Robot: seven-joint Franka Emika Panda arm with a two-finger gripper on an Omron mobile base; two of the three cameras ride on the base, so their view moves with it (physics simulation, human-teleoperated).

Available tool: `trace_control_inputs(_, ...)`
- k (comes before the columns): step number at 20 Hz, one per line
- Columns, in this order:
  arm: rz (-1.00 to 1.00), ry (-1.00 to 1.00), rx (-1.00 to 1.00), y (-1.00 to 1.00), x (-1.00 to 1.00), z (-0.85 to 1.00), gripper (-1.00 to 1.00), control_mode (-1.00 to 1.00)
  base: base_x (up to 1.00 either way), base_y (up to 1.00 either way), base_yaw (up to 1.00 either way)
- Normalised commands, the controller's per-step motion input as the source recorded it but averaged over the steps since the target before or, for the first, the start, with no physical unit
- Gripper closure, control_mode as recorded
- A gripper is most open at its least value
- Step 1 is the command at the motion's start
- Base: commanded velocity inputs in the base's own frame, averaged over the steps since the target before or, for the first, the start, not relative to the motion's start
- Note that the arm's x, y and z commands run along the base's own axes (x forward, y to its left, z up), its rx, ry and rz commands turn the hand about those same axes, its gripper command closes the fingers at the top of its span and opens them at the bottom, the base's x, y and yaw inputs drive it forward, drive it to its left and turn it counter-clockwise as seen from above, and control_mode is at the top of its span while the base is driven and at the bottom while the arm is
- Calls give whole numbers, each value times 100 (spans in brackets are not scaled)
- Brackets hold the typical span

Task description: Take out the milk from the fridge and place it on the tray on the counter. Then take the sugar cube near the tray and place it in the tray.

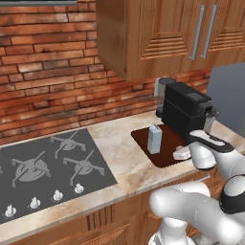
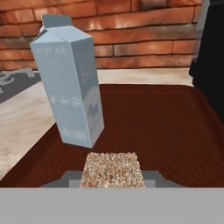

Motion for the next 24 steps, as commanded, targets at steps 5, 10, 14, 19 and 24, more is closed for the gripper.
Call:
trace_control_inputs(5, 0, 2, -3, 0, 17, -25, 100, -100, 0, 0, 0)
trace_control_inputs(10, 0, 0, -1, 0, 4, -21, 100, -100, 0, 0, 0)
trace_control_inputs(14, 0, 0, 0, 0, 1, -22, 100, -100, 0, 0, 0)
trace_control_inputs(19, 0, 0, 0, 0, 0, -19, 100, -100, 0, 0, 0)
trace_control_inputs(24, 0, 0, 0, 0, 10, -5, 100, -100, 0, 0, 0)
